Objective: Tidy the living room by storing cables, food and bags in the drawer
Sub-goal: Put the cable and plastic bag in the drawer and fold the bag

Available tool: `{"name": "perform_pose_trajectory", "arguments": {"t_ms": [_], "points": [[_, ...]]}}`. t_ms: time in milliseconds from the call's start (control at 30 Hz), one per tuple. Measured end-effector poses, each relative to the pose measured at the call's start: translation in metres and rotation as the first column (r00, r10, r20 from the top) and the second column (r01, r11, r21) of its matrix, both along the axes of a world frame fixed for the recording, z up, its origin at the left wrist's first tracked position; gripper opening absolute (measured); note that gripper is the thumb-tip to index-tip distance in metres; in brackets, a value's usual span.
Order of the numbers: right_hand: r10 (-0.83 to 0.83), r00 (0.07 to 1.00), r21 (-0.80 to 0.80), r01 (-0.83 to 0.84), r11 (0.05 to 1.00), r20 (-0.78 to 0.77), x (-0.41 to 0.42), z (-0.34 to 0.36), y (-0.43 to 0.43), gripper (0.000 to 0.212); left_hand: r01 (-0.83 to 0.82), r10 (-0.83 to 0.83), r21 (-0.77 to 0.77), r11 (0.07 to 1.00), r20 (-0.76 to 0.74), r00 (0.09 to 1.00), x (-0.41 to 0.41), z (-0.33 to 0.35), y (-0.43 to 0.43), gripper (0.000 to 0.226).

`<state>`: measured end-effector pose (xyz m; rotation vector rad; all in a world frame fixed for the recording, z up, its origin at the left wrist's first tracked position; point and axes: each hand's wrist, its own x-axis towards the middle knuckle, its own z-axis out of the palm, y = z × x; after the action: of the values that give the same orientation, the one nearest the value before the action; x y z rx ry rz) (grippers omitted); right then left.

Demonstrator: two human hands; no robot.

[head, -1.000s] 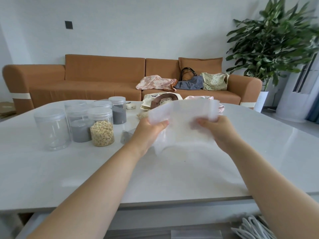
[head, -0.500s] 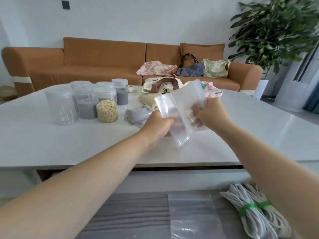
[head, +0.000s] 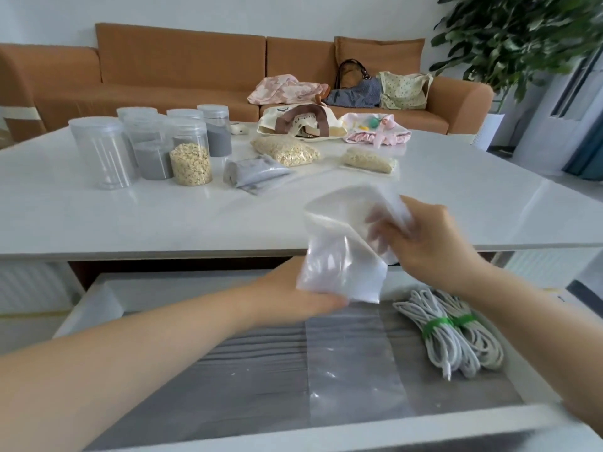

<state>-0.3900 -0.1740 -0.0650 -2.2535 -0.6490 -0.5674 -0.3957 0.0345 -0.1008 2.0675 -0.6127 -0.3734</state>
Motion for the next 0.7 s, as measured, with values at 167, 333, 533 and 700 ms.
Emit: {"name": "perform_pose_trajectory", "arguments": {"t_ms": [167,333,533,700], "points": [[0.121,0.988,-0.359,-0.079,0.930,0.095,-0.010,-0.015,-0.001,0.026,0.239,-0.243,0.336,0.911,-0.031,0.970,0.014,-0.025,0.017,0.030],[0.088,0.978,-0.413,-0.161,0.897,-0.190,-0.013,-0.020,0.004,0.046,0.424,-0.369,0.078,0.902,-0.369,0.853,0.022,-0.023,0.033,0.077],[-0.018,0.917,-0.346,-0.132,0.929,-0.398,-0.014,-0.008,0.002,0.023,0.148,-0.173,-0.127,0.981,-0.219,0.960,0.014,-0.020,0.016,0.022],[-0.003,0.796,-0.091,-0.066,0.994,-0.606,-0.001,-0.004,-0.020,0.025,-0.084,-0.021,-0.302,0.950,-0.331,0.943,0.010,-0.027,0.005,0.021]]}}
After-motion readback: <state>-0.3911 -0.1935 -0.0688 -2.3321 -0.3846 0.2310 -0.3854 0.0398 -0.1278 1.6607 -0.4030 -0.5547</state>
